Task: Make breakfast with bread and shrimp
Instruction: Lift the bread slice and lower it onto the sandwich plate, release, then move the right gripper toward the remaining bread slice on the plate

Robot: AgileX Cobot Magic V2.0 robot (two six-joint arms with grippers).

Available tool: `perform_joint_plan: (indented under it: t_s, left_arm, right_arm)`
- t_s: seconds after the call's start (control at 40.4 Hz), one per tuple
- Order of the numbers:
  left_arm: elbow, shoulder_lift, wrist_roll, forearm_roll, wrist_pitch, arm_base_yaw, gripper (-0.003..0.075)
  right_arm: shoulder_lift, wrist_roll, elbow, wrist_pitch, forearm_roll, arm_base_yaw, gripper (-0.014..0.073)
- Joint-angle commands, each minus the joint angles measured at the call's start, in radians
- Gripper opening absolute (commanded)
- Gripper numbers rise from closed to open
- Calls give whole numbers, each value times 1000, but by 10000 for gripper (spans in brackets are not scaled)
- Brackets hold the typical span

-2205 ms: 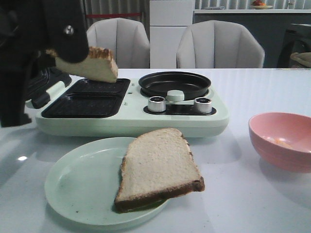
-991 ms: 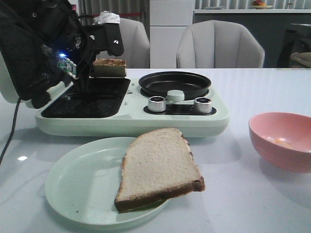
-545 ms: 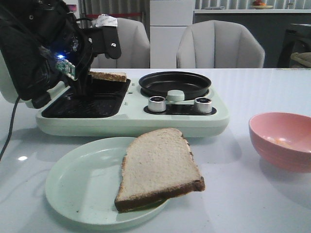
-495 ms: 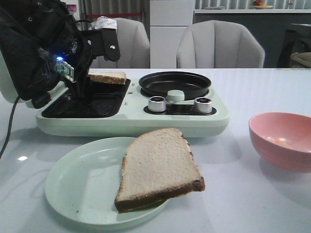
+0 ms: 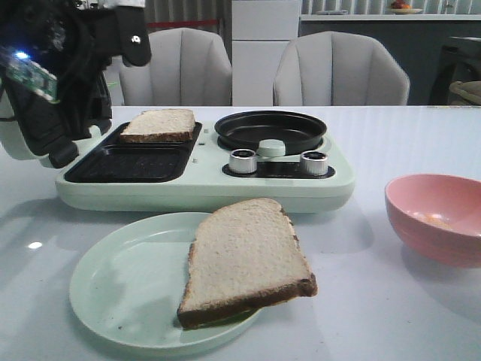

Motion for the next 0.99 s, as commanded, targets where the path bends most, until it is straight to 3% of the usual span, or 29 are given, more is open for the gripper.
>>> perform_joint_plan:
  t_s: [0.0, 0.173, 0.322, 0.396, 0.52, 0.669, 0.966]
  left_arm:
    - [53, -146, -13, 49, 23, -46, 475]
    - [229, -309, -13, 41, 52, -152, 472]
    - [342, -393, -13, -124, 161, -251, 454]
    - [371, -426, 23, -282, 232, -313, 454]
    - [373, -458, 262, -749, 339, -397, 454]
    - [373, -531, 283, -953, 393, -478, 454]
    - [373, -851, 269, -1385, 331, -592, 454]
  right_arm:
    - [8, -8, -36, -66, 1, 1, 559]
    - [8, -8, -36, -66, 1, 1, 559]
    - [8, -8, -36, -66, 1, 1, 559]
    - [8, -8, -36, -66, 1, 1, 559]
    - [8, -8, -36, -66, 1, 1, 559]
    - [8, -8, -36, -65, 1, 1, 559]
    - [8, -8, -36, -64, 1, 1, 559]
